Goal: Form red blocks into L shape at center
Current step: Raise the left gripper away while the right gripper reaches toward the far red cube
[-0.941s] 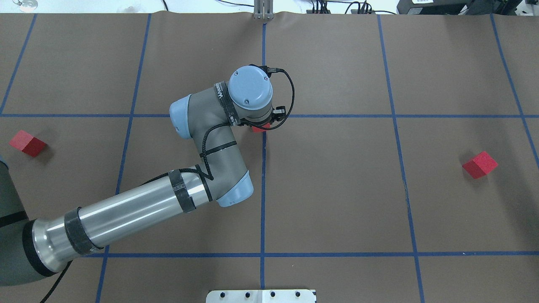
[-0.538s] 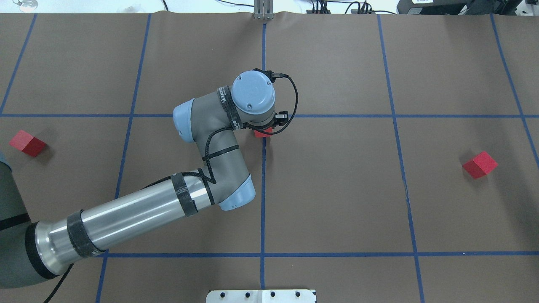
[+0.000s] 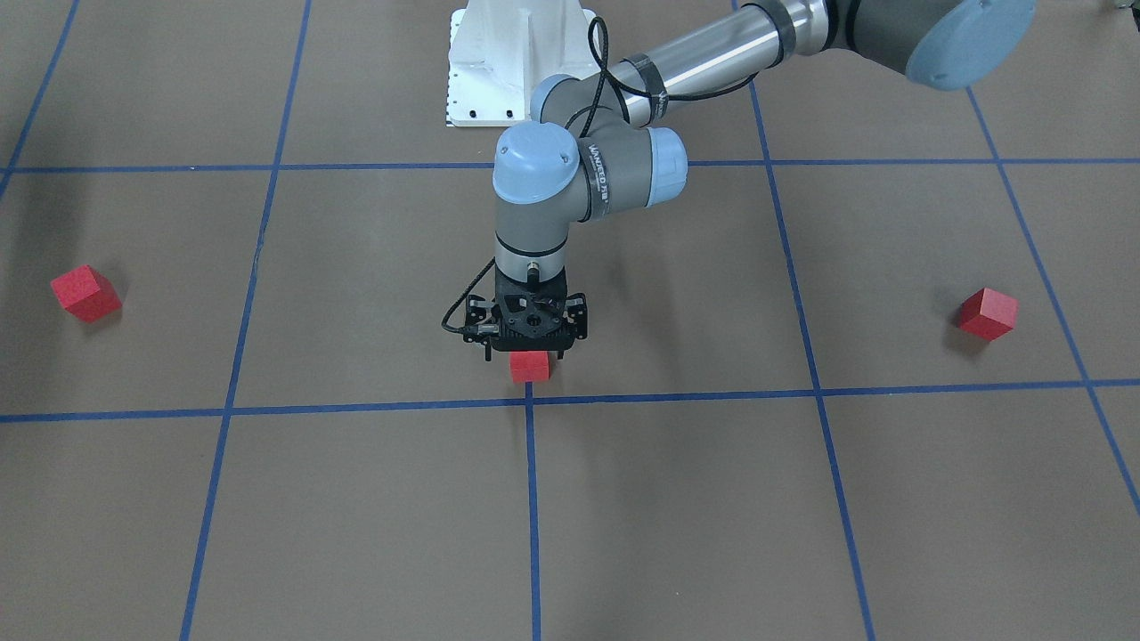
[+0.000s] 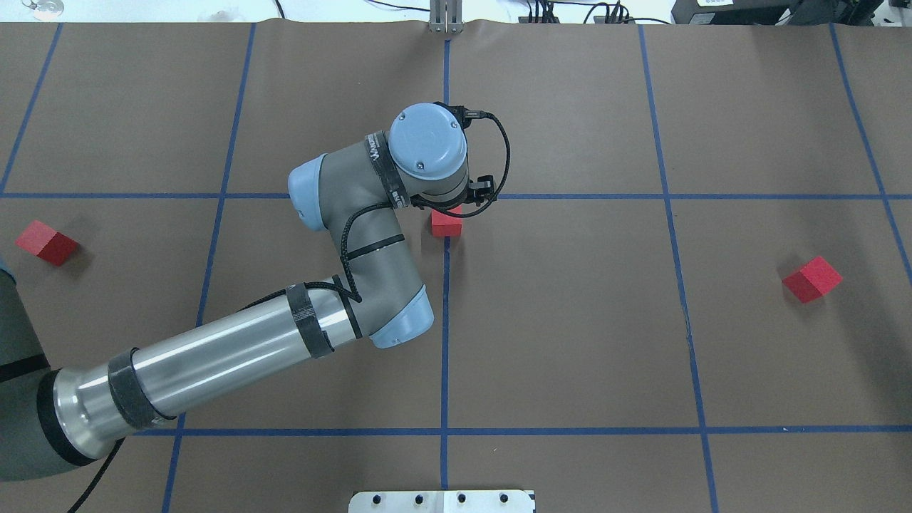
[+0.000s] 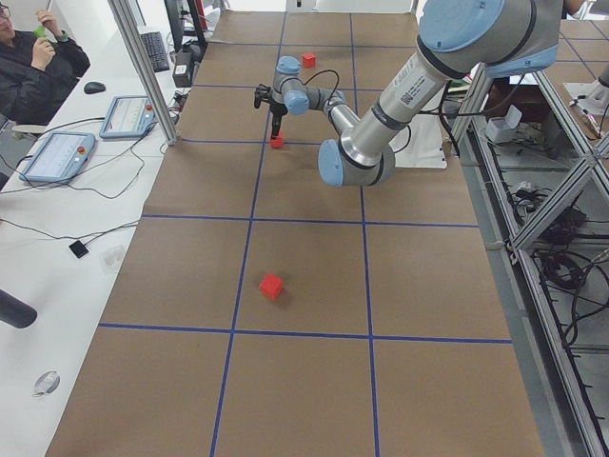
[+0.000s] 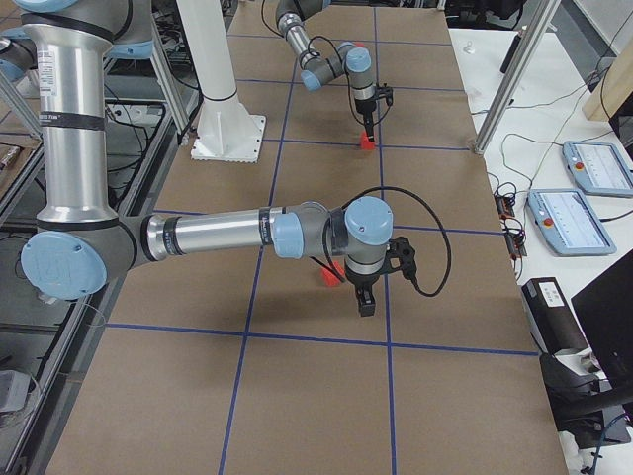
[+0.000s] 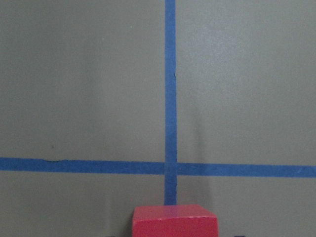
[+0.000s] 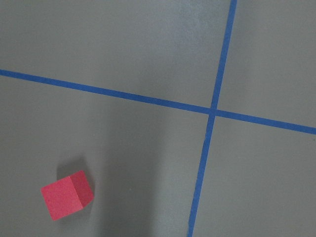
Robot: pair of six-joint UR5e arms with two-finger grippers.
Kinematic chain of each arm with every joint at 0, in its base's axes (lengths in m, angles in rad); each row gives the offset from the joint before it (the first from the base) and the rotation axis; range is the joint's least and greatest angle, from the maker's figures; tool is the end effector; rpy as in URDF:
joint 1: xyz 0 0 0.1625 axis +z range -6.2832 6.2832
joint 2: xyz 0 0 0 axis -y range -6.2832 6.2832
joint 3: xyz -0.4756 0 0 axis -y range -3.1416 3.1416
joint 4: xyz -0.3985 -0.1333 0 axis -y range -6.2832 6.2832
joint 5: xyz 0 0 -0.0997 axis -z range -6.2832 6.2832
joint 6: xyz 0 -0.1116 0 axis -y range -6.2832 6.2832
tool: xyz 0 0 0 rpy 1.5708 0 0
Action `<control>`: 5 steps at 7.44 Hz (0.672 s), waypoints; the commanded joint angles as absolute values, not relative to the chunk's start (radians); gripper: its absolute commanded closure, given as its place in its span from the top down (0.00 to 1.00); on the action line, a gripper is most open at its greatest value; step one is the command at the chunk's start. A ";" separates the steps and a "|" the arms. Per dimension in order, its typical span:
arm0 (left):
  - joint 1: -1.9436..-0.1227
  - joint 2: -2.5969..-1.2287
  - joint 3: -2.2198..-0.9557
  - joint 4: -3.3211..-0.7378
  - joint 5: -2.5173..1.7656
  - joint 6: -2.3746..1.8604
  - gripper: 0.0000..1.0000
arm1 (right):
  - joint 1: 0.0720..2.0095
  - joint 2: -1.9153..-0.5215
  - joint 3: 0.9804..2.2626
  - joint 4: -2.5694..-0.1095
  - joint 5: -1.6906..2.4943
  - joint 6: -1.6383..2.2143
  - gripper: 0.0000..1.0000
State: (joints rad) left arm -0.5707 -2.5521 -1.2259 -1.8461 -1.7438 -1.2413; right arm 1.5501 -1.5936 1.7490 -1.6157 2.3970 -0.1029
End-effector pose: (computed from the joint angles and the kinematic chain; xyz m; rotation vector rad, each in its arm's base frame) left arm 0.6653 -0.5626 0.1786 0.2510 0.8894 -0.1450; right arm 0.0411 -0.4912 0.6405 0.1381 -0.8213 -0.1620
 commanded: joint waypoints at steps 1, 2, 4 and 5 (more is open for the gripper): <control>-0.661 -2.545 -1.311 -1.797 -1.828 -1.238 1.00 | 1.525 -1.580 1.750 -1.567 2.396 -0.094 0.99; -0.733 -2.543 -1.362 -1.764 -1.901 -1.236 1.00 | 1.519 -1.621 1.749 -1.487 2.452 -0.097 0.99; -0.892 -2.444 -1.507 -1.668 -2.069 -1.214 1.00 | 1.468 -1.747 1.703 -1.056 2.435 -0.095 1.00; -0.928 -2.346 -1.594 -1.666 -2.089 -1.140 1.00 | 1.465 -1.749 1.625 -0.885 2.439 -0.078 1.00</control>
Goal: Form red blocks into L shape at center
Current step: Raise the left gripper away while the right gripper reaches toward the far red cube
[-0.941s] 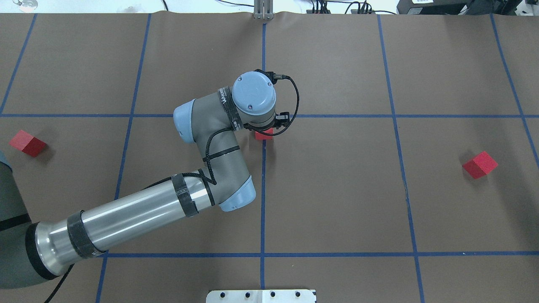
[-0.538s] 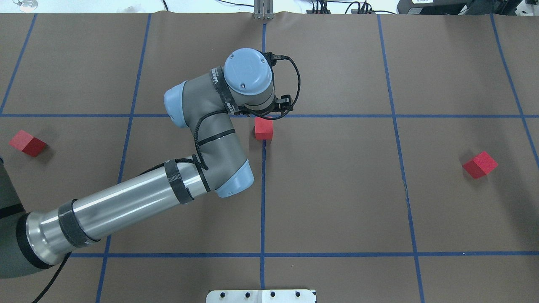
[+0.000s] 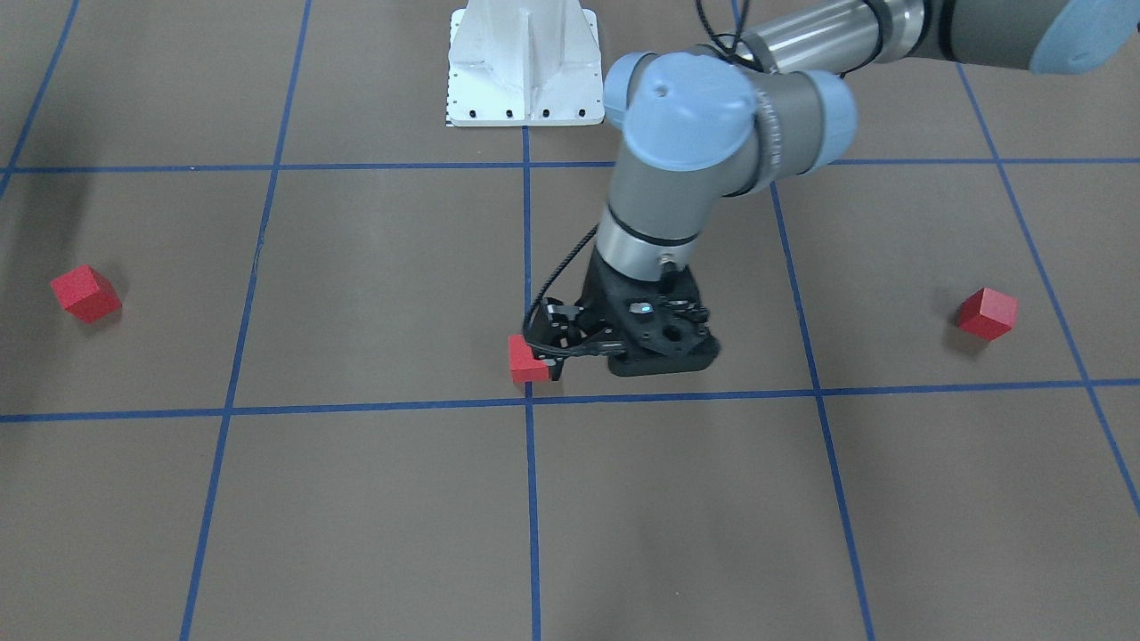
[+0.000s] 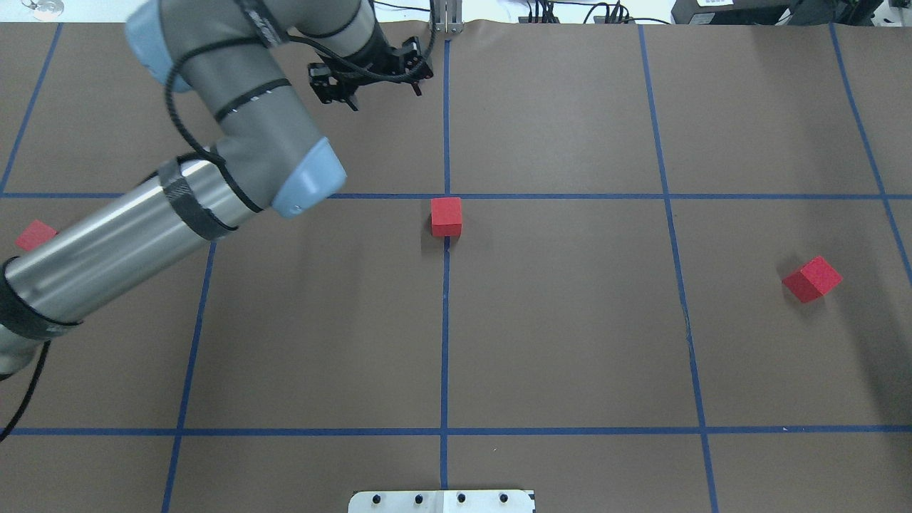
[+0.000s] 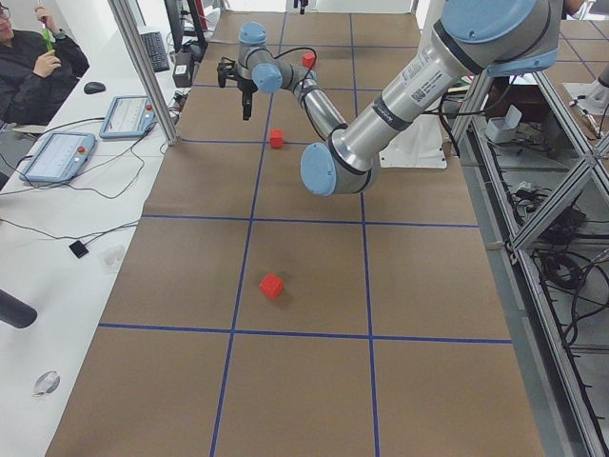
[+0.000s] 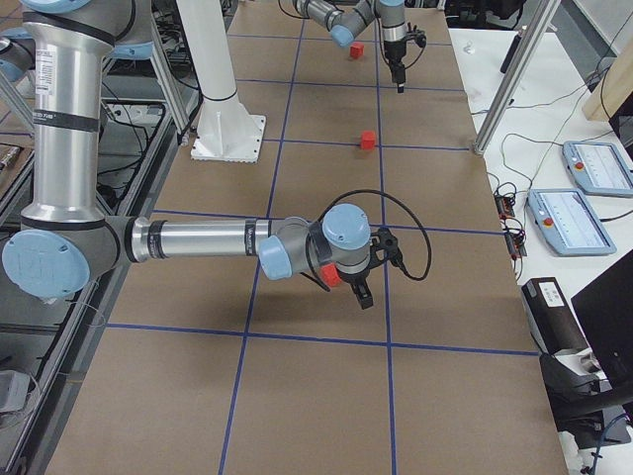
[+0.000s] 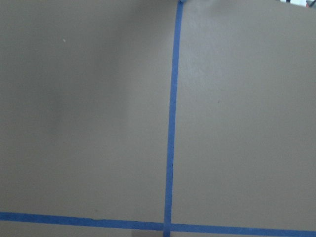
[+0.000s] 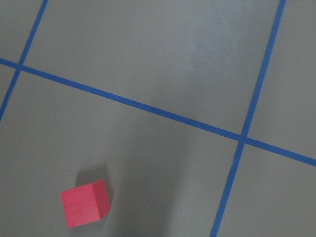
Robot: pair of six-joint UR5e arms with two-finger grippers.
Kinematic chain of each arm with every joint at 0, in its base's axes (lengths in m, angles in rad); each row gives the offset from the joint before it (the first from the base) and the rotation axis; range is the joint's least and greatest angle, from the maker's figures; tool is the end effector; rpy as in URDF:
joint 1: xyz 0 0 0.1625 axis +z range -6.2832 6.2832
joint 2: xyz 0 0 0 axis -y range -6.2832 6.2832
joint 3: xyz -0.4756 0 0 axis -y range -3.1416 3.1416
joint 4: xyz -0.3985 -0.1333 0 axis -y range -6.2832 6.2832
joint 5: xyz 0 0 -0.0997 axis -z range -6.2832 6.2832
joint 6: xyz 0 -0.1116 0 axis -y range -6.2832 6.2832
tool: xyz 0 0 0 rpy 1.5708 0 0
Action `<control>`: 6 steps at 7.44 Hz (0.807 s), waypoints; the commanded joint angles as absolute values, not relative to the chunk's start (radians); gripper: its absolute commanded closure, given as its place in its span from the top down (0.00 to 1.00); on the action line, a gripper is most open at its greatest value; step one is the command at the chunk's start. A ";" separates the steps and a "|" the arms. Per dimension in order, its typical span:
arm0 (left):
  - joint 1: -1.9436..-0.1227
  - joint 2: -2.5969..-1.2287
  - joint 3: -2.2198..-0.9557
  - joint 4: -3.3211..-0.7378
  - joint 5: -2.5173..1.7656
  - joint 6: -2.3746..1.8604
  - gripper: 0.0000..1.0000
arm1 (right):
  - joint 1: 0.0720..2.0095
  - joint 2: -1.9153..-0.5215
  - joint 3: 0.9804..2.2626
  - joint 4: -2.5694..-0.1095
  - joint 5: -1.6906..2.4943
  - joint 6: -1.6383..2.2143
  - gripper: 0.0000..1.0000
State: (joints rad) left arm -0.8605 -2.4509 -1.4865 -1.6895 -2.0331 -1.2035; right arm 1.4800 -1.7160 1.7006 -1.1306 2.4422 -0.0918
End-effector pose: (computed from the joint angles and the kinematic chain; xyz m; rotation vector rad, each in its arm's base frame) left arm 0.4488 -0.6499 0.1628 0.1662 0.9818 -0.2406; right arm 0.0069 -0.4526 0.6636 0.3995 -0.8613 -0.3537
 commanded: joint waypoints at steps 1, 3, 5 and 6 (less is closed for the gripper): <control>-0.951 -2.288 -1.629 -1.666 -2.089 -1.079 1.00 | 1.430 -1.749 1.614 -0.853 2.439 0.048 1.00; -1.007 -2.194 -1.684 -1.666 -2.112 -1.045 0.99 | 1.204 -1.744 1.621 -0.655 2.310 0.280 1.00; -1.116 -2.082 -1.746 -1.666 -2.228 -0.921 0.99 | 1.100 -1.750 1.617 -0.624 2.284 0.304 1.00; -1.124 -2.073 -1.744 -1.666 -2.230 -0.895 0.99 | 1.066 -1.747 1.620 -0.624 2.273 0.305 1.00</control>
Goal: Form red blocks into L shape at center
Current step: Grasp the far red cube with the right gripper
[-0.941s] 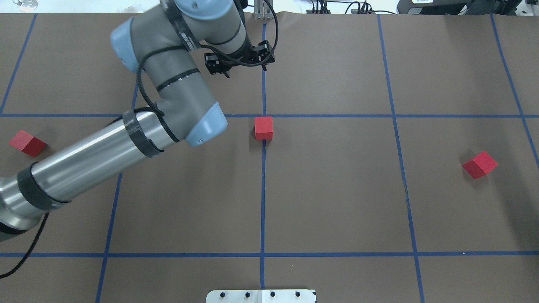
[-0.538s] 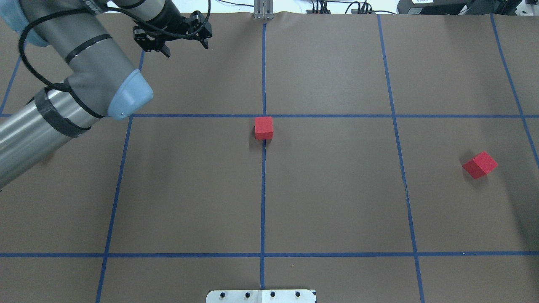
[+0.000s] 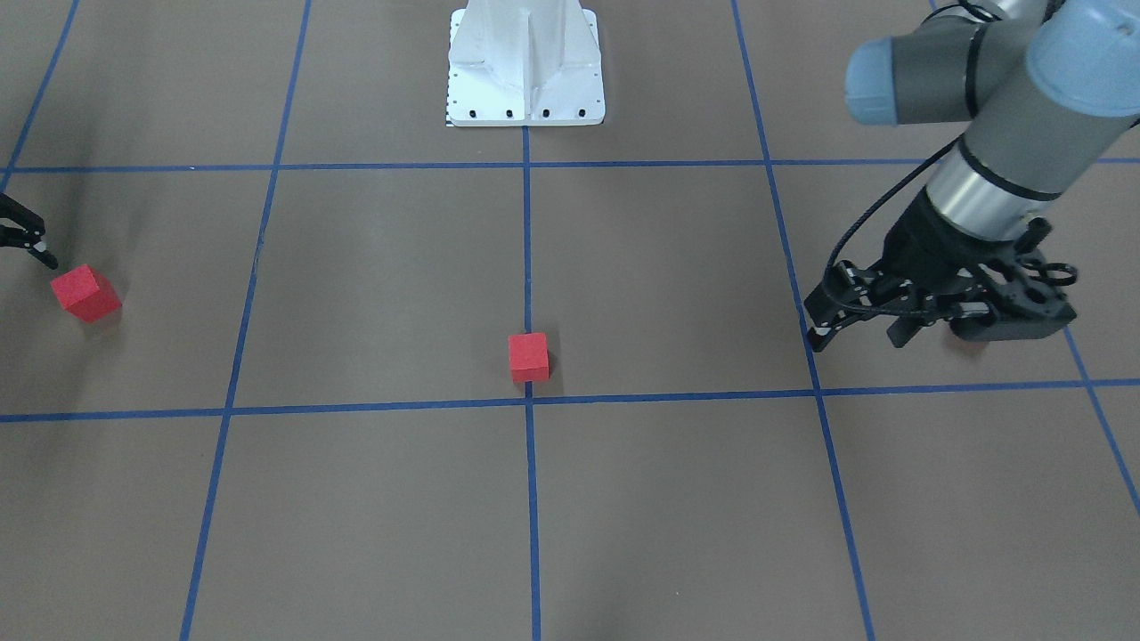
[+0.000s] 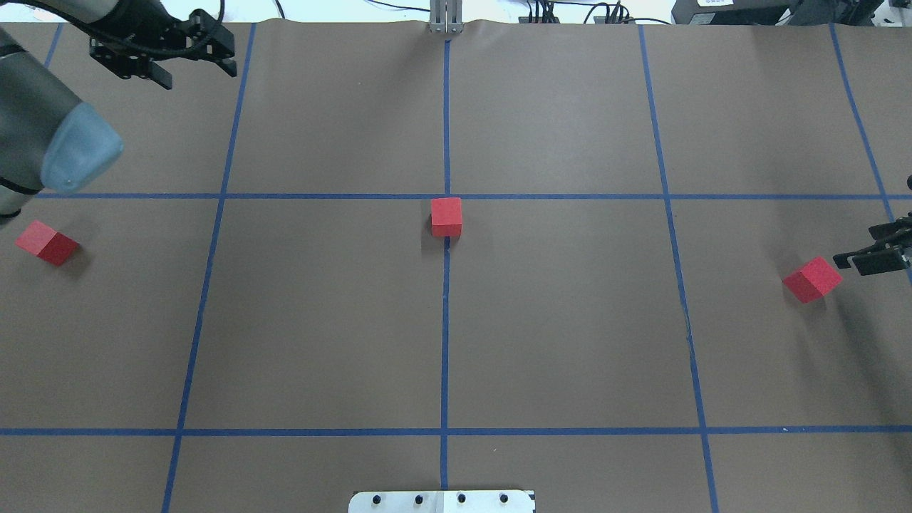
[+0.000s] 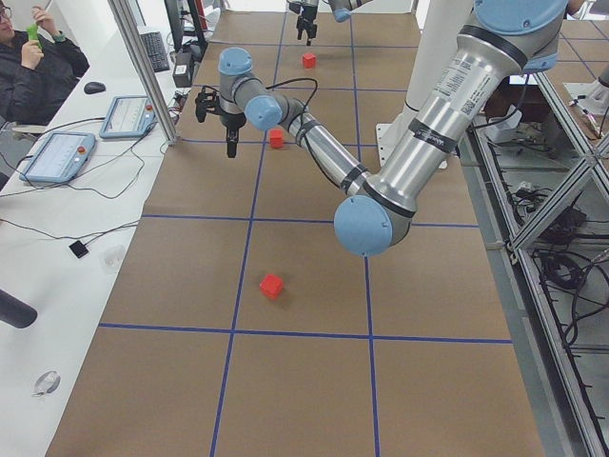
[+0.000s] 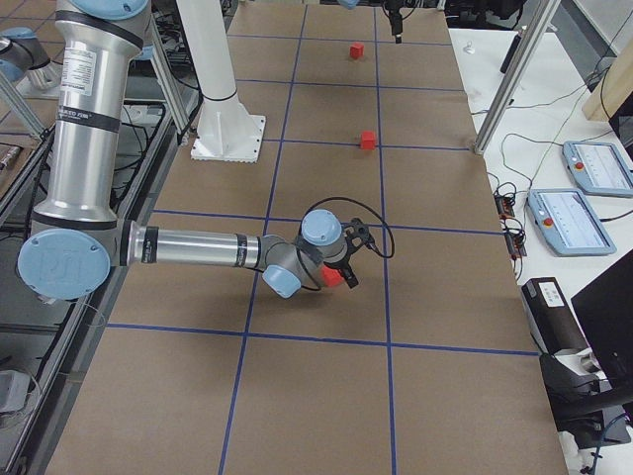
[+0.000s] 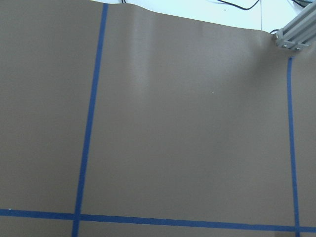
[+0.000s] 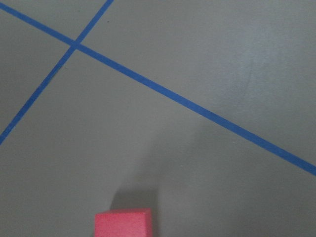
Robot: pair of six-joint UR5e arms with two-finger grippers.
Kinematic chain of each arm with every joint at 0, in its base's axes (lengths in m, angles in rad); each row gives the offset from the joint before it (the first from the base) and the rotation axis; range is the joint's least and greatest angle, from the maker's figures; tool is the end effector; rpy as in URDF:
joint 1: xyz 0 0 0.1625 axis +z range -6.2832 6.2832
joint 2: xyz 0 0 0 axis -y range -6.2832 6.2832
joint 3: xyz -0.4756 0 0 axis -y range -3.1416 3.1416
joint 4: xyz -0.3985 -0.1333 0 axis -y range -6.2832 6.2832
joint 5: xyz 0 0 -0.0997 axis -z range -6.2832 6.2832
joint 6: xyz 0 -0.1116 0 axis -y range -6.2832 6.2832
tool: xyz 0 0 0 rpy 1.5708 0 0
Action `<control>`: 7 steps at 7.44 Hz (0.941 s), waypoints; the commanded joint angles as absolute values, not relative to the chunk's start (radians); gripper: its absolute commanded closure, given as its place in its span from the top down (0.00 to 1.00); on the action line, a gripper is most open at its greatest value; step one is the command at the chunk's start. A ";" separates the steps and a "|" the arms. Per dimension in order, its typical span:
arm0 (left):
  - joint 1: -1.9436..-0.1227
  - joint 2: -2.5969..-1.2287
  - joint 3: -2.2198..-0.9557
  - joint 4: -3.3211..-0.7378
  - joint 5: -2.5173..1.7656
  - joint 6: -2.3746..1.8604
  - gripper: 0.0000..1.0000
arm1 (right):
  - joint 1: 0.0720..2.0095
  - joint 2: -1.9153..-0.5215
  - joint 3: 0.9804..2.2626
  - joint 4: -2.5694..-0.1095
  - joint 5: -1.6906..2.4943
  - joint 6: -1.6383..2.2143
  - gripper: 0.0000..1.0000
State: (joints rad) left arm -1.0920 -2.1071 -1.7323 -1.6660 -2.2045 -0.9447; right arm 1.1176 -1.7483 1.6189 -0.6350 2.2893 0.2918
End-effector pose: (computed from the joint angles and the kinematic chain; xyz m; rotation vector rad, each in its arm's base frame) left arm 0.2547 -0.6366 0.3073 0.1879 0.9529 -0.1777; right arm -0.1392 -0.4225 0.6682 0.4732 -0.9170 -0.4363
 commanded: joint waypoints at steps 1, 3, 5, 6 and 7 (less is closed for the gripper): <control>-1.124 -2.072 -1.744 -1.666 -2.230 -0.894 0.99 | 1.037 -1.746 1.618 -0.624 2.260 0.305 0.99; -1.123 -2.072 -1.744 -1.667 -2.230 -0.894 0.99 | 1.005 -1.749 1.612 -0.626 2.249 0.305 0.99; -1.118 -2.069 -1.743 -1.669 -2.230 -0.894 0.99 | 1.002 -1.756 1.606 -0.629 2.238 0.293 0.99; -1.118 -2.068 -1.743 -1.669 -2.230 -0.894 0.99 | 0.999 -1.762 1.595 -0.629 2.238 0.291 0.99; -1.118 -2.068 -1.743 -1.669 -2.230 -0.894 0.99 | 0.986 -1.761 1.583 -0.629 2.237 0.291 0.99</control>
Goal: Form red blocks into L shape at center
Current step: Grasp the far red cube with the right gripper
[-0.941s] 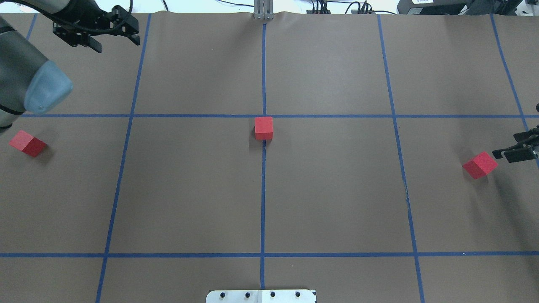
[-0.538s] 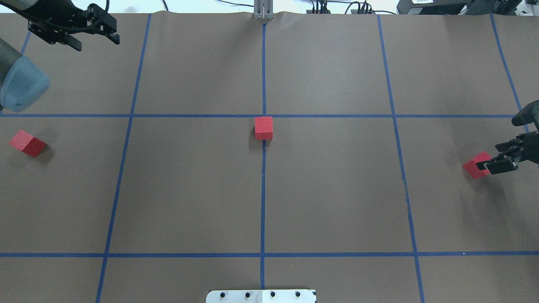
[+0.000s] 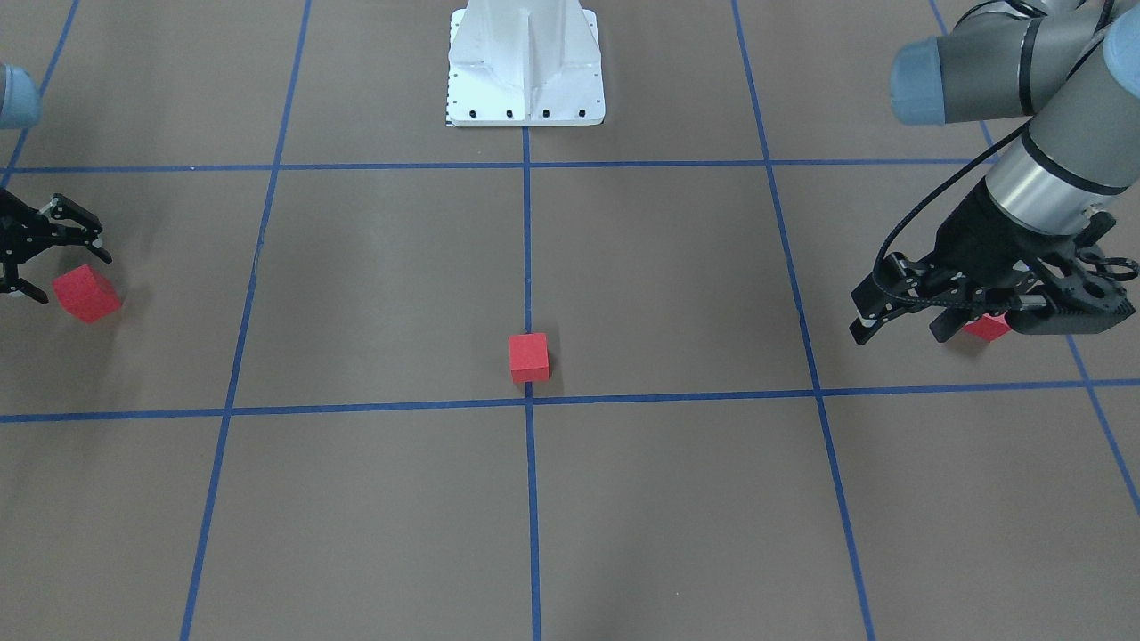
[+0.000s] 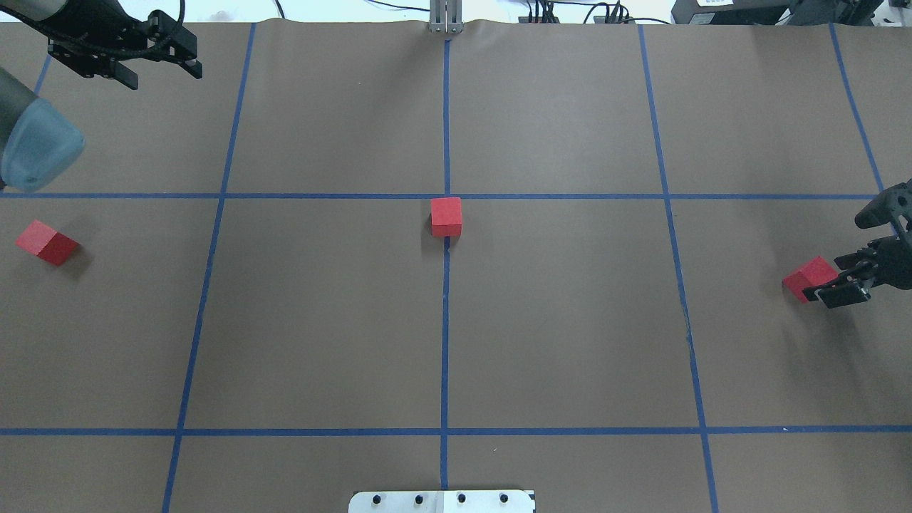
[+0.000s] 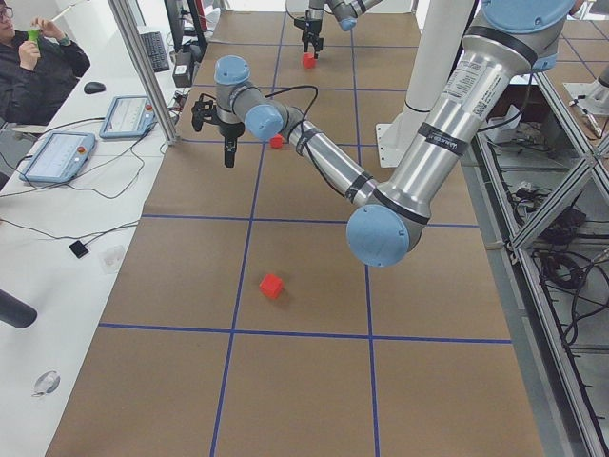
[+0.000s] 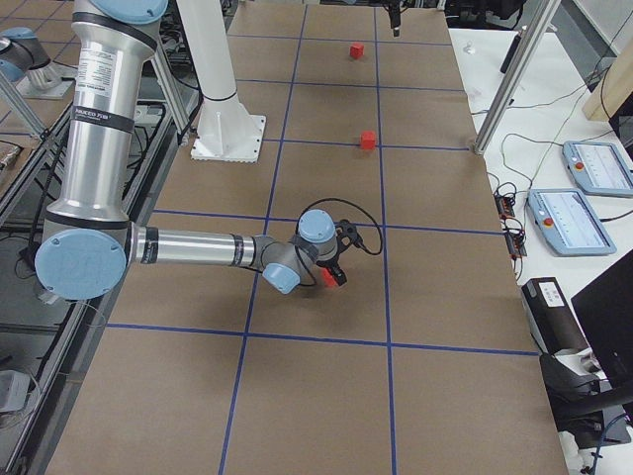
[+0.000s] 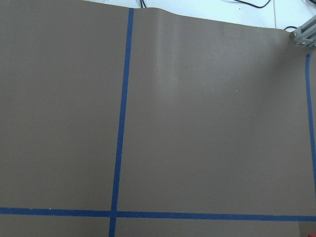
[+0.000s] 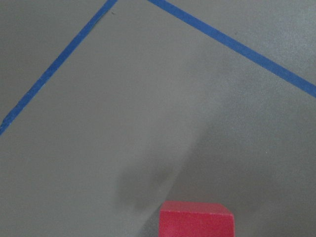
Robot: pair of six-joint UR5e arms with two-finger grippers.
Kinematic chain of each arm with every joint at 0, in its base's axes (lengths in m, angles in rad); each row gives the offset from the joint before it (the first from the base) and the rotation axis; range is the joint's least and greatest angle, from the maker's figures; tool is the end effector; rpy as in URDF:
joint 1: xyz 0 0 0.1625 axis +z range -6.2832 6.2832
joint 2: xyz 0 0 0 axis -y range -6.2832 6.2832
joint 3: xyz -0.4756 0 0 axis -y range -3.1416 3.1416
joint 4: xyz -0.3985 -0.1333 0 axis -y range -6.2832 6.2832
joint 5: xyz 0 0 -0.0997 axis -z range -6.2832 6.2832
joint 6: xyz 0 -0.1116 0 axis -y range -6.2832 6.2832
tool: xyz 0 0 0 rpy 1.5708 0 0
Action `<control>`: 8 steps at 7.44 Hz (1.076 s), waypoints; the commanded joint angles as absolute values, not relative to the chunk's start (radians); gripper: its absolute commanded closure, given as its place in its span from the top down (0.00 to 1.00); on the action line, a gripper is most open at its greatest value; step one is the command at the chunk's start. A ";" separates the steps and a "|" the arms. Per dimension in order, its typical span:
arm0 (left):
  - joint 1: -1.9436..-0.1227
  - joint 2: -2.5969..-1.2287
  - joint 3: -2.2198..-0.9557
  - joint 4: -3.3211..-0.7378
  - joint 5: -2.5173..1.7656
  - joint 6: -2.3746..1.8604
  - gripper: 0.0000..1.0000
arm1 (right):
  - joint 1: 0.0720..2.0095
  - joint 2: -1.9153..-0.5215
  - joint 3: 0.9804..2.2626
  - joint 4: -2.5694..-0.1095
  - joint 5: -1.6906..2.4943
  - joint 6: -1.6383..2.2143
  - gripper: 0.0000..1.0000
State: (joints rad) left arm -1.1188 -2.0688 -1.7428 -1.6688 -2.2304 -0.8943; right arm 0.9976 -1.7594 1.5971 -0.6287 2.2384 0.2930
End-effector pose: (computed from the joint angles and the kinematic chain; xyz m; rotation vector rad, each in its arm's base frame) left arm 0.2353 -0.6333 0.3270 0.1873 0.9490 -0.1542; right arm -0.1828 -0.4016 0.6863 0.4190 -0.8975 -0.5172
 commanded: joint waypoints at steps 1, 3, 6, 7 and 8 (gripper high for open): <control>-1.118 -2.068 -1.737 -1.670 -2.229 -0.894 0.99 | 0.983 -1.759 1.577 -0.629 2.237 0.291 0.99; -1.118 -2.066 -1.736 -1.671 -2.229 -0.894 0.99 | 0.979 -1.741 1.578 -0.678 2.238 0.291 0.92; -1.118 -2.066 -1.732 -1.672 -2.227 -0.894 0.99 | 0.980 -1.736 1.578 -0.718 2.235 0.304 0.58; -1.117 -2.066 -1.732 -1.672 -2.229 -0.894 0.99 | 0.983 -1.738 1.577 -0.719 2.235 0.304 0.43; -1.117 -2.066 -1.732 -1.672 -2.229 -0.894 0.99 | 1.003 -1.738 1.585 -0.718 2.237 0.304 0.14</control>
